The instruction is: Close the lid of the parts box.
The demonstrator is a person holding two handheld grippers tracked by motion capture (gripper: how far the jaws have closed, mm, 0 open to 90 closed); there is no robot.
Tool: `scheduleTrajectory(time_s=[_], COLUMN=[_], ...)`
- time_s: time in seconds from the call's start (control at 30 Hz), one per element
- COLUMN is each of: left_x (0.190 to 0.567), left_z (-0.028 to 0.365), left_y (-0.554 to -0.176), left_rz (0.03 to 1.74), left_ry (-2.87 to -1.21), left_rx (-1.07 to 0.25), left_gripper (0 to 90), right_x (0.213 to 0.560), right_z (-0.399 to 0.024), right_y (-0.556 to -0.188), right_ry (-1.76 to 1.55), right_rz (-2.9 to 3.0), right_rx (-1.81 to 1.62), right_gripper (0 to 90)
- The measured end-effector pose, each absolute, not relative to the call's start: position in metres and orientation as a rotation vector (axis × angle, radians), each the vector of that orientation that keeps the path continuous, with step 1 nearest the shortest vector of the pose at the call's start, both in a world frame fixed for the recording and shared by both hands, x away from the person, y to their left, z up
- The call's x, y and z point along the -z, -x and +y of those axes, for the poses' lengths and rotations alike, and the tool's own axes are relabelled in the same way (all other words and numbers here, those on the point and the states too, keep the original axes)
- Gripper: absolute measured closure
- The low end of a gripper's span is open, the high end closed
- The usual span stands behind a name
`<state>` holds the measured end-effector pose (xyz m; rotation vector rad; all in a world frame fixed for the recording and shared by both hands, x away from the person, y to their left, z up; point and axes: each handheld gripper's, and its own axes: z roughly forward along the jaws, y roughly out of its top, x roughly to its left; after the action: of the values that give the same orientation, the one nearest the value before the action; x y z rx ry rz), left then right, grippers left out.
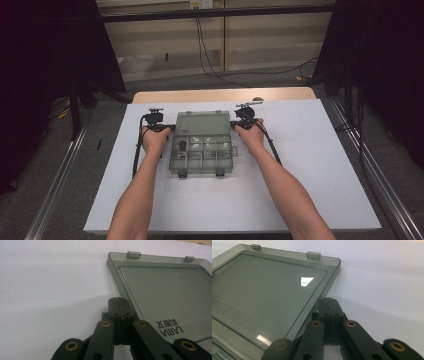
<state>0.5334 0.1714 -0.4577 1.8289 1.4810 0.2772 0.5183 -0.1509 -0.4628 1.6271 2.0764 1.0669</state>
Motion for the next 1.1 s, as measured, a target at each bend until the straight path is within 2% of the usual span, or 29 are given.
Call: scheduleTrajectory(time_s=[1.1], left_x=[0.4576], left_z=[0.1695], left_y=[-0.5371], left_rz=[1.538], left_ry=[-1.787], left_rx=[-0.267], left_gripper=[90.0], right_x=[0.4642], right_z=[-0.15], right_y=[-0.5228], right_ry=[-1.652], right_rz=[2.044], right_rx=[-1.081], right_gripper=[90.0])
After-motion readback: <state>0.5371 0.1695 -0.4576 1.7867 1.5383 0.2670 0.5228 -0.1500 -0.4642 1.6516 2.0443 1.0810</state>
